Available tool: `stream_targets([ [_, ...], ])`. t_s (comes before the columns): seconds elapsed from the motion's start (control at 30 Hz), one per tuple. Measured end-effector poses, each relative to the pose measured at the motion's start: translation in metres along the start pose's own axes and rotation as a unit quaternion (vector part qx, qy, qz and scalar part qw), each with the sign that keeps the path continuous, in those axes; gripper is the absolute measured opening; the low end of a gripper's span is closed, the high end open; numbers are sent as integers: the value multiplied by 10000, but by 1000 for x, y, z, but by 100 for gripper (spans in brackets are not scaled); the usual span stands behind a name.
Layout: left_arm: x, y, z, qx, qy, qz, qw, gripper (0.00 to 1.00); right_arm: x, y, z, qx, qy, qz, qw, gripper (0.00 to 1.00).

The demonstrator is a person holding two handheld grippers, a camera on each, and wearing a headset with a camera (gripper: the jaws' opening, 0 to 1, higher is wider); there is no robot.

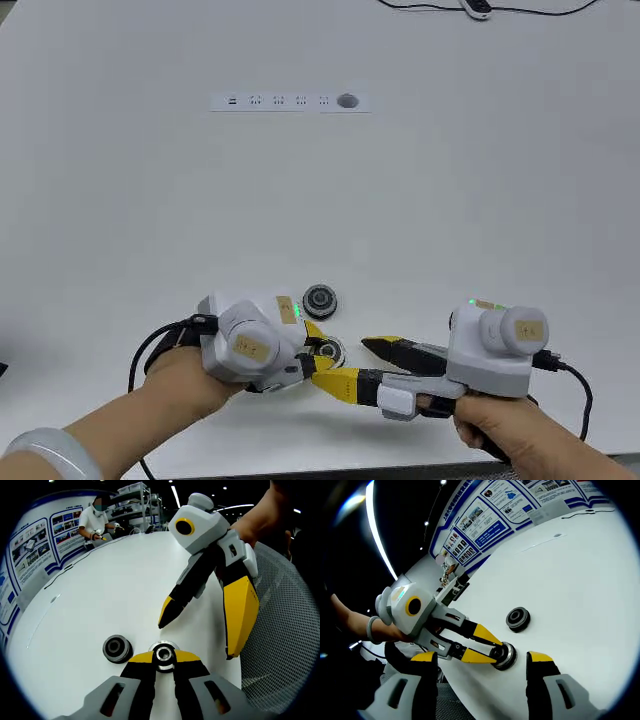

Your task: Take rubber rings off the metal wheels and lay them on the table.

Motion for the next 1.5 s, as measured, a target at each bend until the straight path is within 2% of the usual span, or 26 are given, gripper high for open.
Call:
stream_targets([
  [0.23,0,0,0,-20,-26,-18,10000,13,-1,-3,4,-79,-283,170,9994,72],
  [0.6,0,1,0,-42,-70,-73,9999,13,-2,-9,3,93,-611,395,9973,72],
  [0.87,1,1,1,-56,-84,-103,9999,13,-4,-10,9,190,-734,531,9957,71],
  [1.5,3,-2,-4,-78,-143,-160,9997,13,-5,-15,13,644,-744,746,9923,69],
])
Point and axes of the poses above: the centre of the closed fingertips' face, and the gripper's own axes: y roughly backward along the fingers, x roughly to its left, z roughly out of its top, the point moved 6 cm from there along y, roughly backward along the fingers, and after that the axes turned 8 degrees about x, right-handed, at the moved point
